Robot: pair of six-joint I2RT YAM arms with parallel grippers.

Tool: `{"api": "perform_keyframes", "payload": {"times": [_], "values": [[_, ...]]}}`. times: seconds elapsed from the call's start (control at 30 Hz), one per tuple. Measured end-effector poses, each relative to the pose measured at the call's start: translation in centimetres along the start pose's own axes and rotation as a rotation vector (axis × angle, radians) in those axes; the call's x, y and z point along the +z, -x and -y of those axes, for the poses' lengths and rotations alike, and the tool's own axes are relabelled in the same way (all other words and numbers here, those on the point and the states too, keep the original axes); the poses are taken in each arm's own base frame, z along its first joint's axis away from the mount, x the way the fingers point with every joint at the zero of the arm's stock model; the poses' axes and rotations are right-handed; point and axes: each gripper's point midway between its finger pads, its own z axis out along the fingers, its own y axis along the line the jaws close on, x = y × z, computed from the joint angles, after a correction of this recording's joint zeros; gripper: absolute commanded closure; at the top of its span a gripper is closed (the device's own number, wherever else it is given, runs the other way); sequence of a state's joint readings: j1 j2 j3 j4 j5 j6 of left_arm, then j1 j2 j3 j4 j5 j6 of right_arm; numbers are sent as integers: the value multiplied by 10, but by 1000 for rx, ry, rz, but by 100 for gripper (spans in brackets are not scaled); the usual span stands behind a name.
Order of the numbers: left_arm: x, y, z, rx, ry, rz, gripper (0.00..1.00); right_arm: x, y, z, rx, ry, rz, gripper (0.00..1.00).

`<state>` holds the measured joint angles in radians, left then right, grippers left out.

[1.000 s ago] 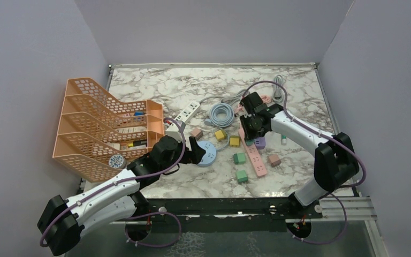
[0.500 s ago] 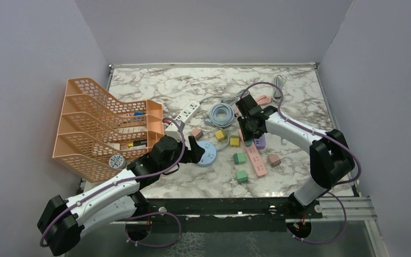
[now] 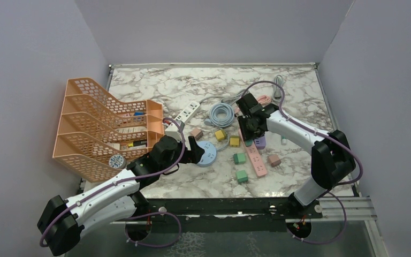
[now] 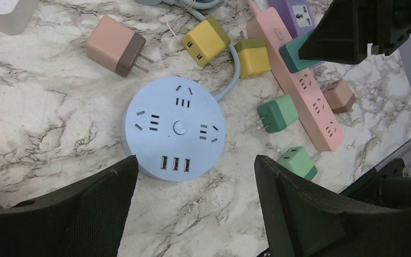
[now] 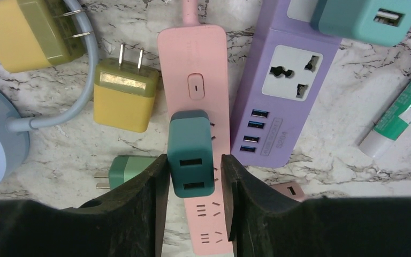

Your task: Insert the plug

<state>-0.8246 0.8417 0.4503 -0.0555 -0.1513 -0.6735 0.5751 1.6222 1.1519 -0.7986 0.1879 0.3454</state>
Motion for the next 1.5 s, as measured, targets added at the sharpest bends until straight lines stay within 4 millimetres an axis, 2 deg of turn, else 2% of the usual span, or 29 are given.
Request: {"api": "perform_keyframes", "payload": {"times": [0.13, 0.23, 0.47, 0.57, 1.03, 1.5], "values": [[0, -1, -1, 1, 2, -3, 18, -7, 3, 0, 4, 3, 4, 58], [0, -2, -1, 1, 5, -6, 18, -8, 1, 0, 6, 6, -2, 61], [-1, -3, -2, 2, 9, -12, 18, -6, -3, -3, -3, 20, -21, 91], [-1, -3, -2, 2, 9, -13, 18, -4, -3, -3, -13, 19, -25, 99], [0, -4, -3, 6, 11, -16, 18, 9, -10, -3, -14, -7, -83, 99], [7, 7, 5, 32, 19, -27, 17, 1, 3, 0, 109, -110, -81, 99]]}}
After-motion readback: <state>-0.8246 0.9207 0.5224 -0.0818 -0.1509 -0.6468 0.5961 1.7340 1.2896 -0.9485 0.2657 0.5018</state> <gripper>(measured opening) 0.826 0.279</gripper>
